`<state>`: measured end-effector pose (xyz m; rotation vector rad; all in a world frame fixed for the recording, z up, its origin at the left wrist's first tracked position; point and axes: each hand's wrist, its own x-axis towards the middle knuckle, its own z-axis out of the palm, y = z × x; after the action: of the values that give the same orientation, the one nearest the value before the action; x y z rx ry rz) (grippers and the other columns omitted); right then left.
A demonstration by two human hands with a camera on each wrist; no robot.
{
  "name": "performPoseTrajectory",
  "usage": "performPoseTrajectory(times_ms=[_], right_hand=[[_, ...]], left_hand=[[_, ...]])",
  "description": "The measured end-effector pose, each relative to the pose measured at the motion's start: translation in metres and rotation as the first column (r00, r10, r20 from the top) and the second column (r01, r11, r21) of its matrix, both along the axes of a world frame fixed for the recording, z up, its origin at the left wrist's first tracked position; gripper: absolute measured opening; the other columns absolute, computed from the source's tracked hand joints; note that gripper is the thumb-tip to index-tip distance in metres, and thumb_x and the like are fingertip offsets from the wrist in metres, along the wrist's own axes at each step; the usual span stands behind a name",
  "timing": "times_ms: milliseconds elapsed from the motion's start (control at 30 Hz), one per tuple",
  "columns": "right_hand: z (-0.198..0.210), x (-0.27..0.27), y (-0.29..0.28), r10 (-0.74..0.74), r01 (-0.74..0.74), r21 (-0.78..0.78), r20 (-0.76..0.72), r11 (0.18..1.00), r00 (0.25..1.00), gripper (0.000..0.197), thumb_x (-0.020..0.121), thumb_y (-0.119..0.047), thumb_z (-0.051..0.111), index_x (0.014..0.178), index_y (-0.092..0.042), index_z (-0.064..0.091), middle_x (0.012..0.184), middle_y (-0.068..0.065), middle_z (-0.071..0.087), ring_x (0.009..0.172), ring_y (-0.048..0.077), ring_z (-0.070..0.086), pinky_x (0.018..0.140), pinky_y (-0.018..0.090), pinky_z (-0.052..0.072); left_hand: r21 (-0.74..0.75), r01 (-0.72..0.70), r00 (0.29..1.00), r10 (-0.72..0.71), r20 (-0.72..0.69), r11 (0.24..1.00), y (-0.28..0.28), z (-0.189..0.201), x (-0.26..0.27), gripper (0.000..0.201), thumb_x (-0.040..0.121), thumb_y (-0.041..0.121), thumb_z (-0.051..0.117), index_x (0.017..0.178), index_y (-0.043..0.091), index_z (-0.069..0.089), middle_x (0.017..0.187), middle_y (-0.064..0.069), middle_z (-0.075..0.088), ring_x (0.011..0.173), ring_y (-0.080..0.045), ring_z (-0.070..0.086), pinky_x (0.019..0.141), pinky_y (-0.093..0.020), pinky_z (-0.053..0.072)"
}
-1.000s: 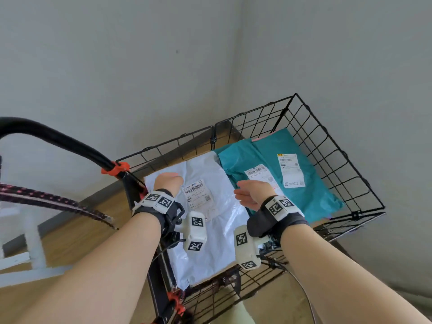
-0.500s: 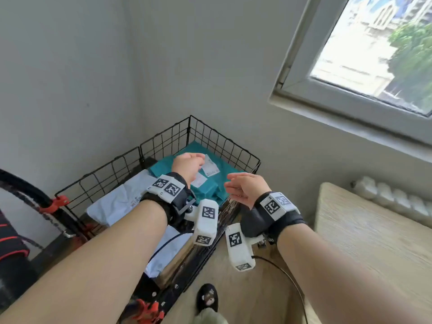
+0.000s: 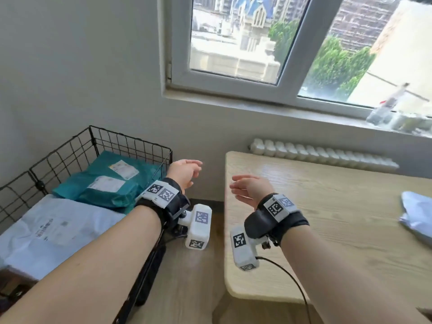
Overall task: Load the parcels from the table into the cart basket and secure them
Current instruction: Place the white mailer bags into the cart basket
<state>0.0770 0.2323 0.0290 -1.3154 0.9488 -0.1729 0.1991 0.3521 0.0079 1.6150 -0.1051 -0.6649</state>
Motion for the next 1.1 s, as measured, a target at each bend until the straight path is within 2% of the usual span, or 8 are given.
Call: performPoseTrajectory(times_ms=[200,367,533,700,900,1033,1100], right_hand=[[-0.003,-0.114,-0.075,-0.192,0.192,-0.038,0.003,0.981,0.981,0.025,0.087,0.009,0.050,0.075,-0.011,0.059,0.069,0.007,0.059,0.058,0.013,0.053,0.061,0.022,0.045],[-0.012,-0.220,-0.146,-0.353,0.353,-0.056,0.014,0.934,0.935,0.025,0.088,0.006,0.045,0.078,-0.011,0.059,0.069,0.006,0.059,0.058,0.013,0.053,0.060,0.022,0.044],[-0.019,-0.299,-0.207,-0.432,0.433,-0.047,0.027,0.900,0.902,0.026,0.089,0.005,0.042,0.077,-0.011,0.059,0.069,0.007,0.061,0.057,0.014,0.054,0.058,0.023,0.045],[-0.020,-0.380,-0.278,-0.509,0.511,-0.054,0.034,0.858,0.860,0.026,0.089,0.006,0.041,0.080,-0.010,0.060,0.069,0.007,0.061,0.057,0.014,0.053,0.058,0.023,0.045],[-0.030,-0.445,-0.353,-0.558,0.557,-0.041,-0.012,0.830,0.830,0.029,0.090,0.006,0.040,0.076,-0.012,0.056,0.068,0.006,0.059,0.055,0.013,0.051,0.059,0.023,0.043],[-0.051,-0.461,-0.404,-0.608,0.609,-0.002,-0.047,0.794,0.793,0.030,0.089,0.005,0.042,0.073,-0.014,0.058,0.046,-0.002,0.061,0.037,0.005,0.054,0.057,0.023,0.044],[-0.059,-0.461,-0.431,-0.624,0.625,-0.001,-0.068,0.780,0.778,0.029,0.089,0.006,0.043,0.073,-0.014,0.058,0.050,0.000,0.061,0.038,0.006,0.054,0.057,0.023,0.045]], left_hand=[[0.027,0.142,0.989,-0.141,-0.055,0.989,-0.087,-0.002,-0.092,0.024,0.088,0.000,0.051,0.079,0.020,0.061,0.077,0.003,0.058,0.066,-0.008,0.050,0.064,-0.025,0.036],[0.039,0.251,0.967,-0.249,-0.058,0.967,-0.160,0.000,-0.184,0.023,0.089,0.000,0.052,0.080,0.019,0.061,0.079,0.002,0.058,0.071,-0.009,0.051,0.082,-0.031,0.037],[0.064,0.296,0.955,-0.296,-0.018,0.953,-0.220,-0.002,-0.250,0.022,0.089,0.002,0.054,0.079,0.019,0.063,0.083,0.001,0.060,0.078,-0.012,0.054,0.080,-0.031,0.039],[0.065,0.357,0.934,-0.356,-0.021,0.932,-0.304,-0.008,-0.321,0.022,0.089,0.001,0.054,0.081,0.020,0.063,0.088,0.000,0.061,0.089,-0.016,0.055,0.083,-0.032,0.040],[0.098,0.423,0.906,-0.418,-0.068,0.901,-0.382,-0.024,-0.373,0.021,0.089,0.003,0.055,0.082,0.020,0.064,0.090,0.000,0.062,0.093,-0.016,0.056,0.084,-0.032,0.041],[0.129,0.433,0.901,-0.425,-0.083,0.892,-0.432,-0.035,-0.379,0.021,0.089,0.002,0.054,0.083,0.019,0.064,0.085,0.002,0.061,0.093,-0.016,0.055,0.085,-0.032,0.040],[0.131,0.436,0.899,-0.427,-0.095,0.890,-0.463,-0.041,-0.376,0.019,0.090,0.001,0.053,0.090,0.016,0.065,0.088,0.000,0.061,0.094,-0.017,0.055,0.086,-0.033,0.040]])
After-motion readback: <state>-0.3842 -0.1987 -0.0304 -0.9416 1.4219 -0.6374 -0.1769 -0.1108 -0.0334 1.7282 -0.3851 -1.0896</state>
